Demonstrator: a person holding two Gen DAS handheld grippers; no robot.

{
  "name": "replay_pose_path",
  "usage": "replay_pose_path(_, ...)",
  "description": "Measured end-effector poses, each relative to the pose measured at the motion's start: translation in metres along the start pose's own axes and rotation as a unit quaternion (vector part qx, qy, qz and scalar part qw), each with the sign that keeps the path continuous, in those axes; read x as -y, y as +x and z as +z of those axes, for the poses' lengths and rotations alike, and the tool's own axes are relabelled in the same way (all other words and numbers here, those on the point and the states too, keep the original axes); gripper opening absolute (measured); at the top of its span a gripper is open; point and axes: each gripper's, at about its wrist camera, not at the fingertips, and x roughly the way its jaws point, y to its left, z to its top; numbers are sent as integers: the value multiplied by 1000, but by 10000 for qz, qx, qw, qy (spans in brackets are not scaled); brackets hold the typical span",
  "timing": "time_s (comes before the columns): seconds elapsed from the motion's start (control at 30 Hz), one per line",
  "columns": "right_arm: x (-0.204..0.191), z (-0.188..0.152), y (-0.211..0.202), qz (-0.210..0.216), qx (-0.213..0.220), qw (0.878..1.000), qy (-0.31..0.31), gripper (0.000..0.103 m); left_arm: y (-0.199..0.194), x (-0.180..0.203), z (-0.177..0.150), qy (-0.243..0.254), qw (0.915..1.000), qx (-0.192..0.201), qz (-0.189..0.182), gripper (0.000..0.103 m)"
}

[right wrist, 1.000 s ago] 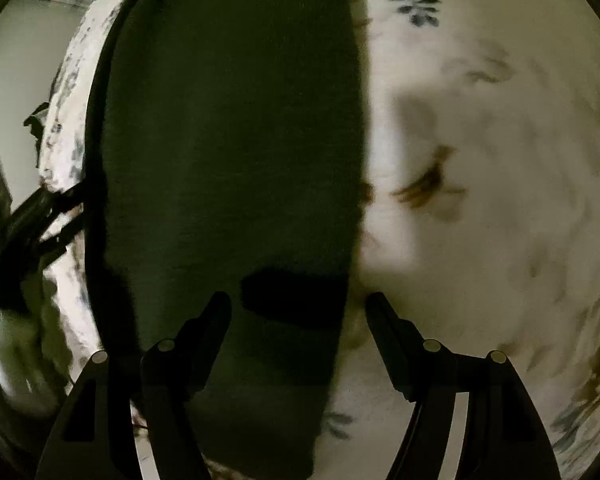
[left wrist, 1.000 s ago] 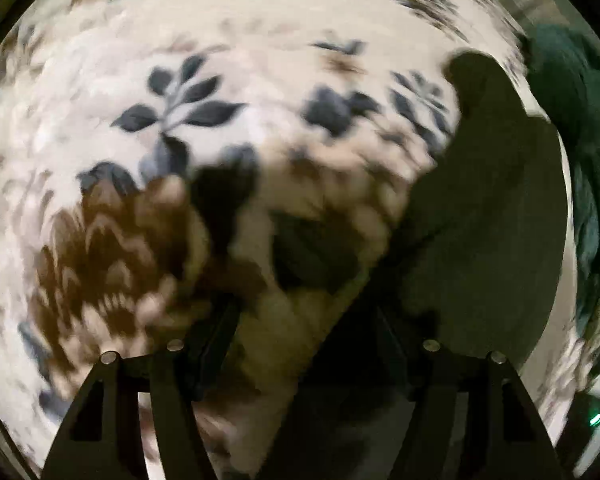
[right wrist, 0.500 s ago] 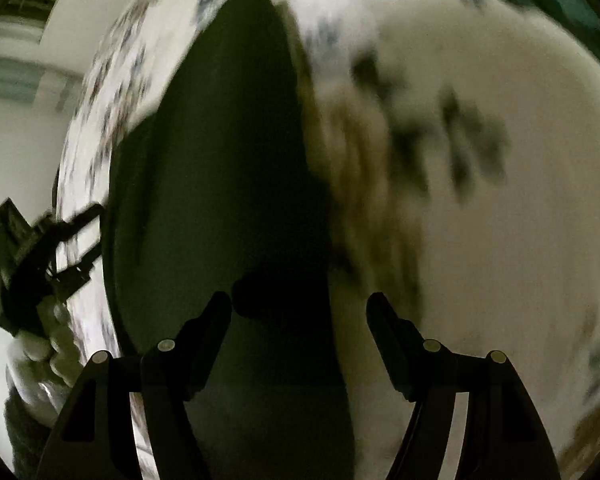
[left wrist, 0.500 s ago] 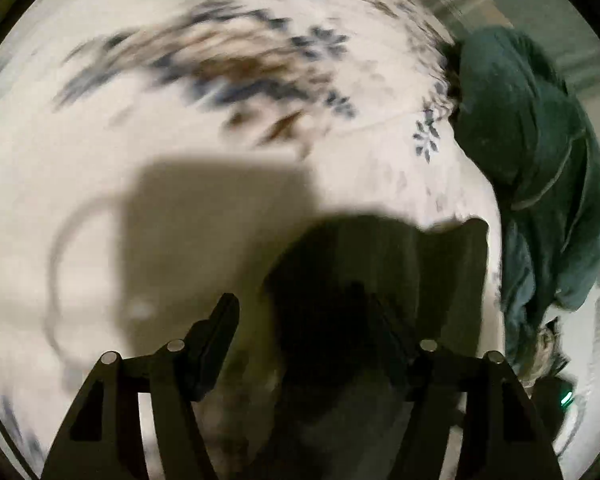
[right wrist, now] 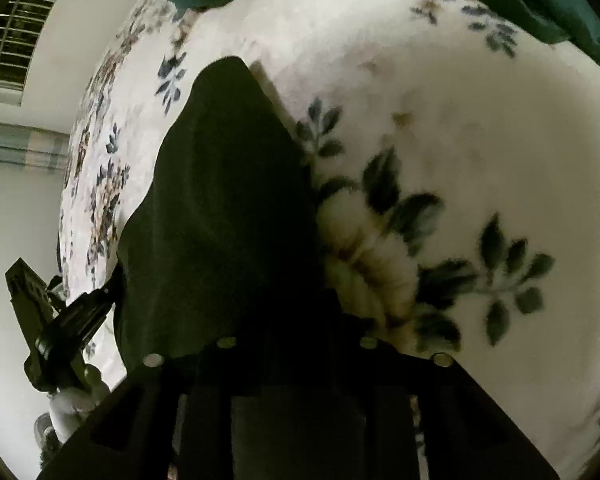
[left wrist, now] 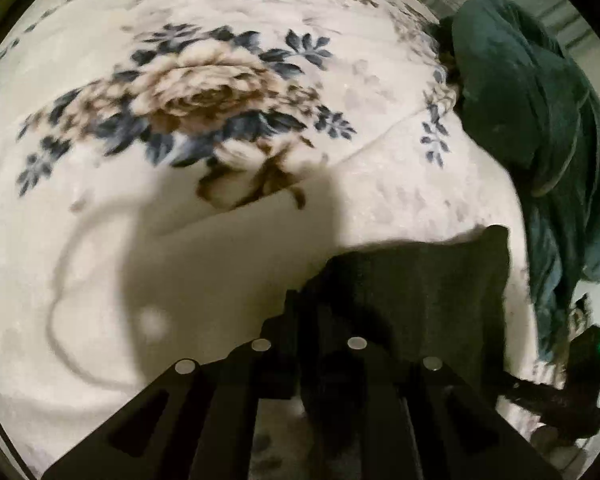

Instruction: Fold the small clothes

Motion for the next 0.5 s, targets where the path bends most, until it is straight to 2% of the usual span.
replay_pose_path(0.07,-12,-17,-5,-5,10,9999,-101,54,-24,2,-11,30,9998,137,-146,10)
replay_pose_path(0.1,-10,-27,-12,-15,26,9998,-180,59,-38,5,-19,150,9994,291,-68,19)
replay_pose_path(0.13,-7,-42,-26,21,10,9996,-296,60,-59,10,-33,318,9982,495,67,48)
replay_pose_path(0.17,-2,-56,-36,58,-42,9994,-346,66,-73,12,-46,410,9973,589,127,69)
replay_pose_path(0.2,4,-73,-48,86,-83,9992,-394,70,-85,14,-58,453,9966,668,143,96)
replay_pose_path(0.27,7,-112,-66,142,-198,9986,-474,72,-115,13,-94,486,9957,778,152,97)
replay_pose_path(0.37,22,-180,-86,129,-526,9978,-395,72,-146,8,-152,456,9966,620,296,97)
replay_pose_path(0.5,47,-270,-95,93,-1084,9940,-116,72,-170,-12,-247,50,9987,-121,498,97)
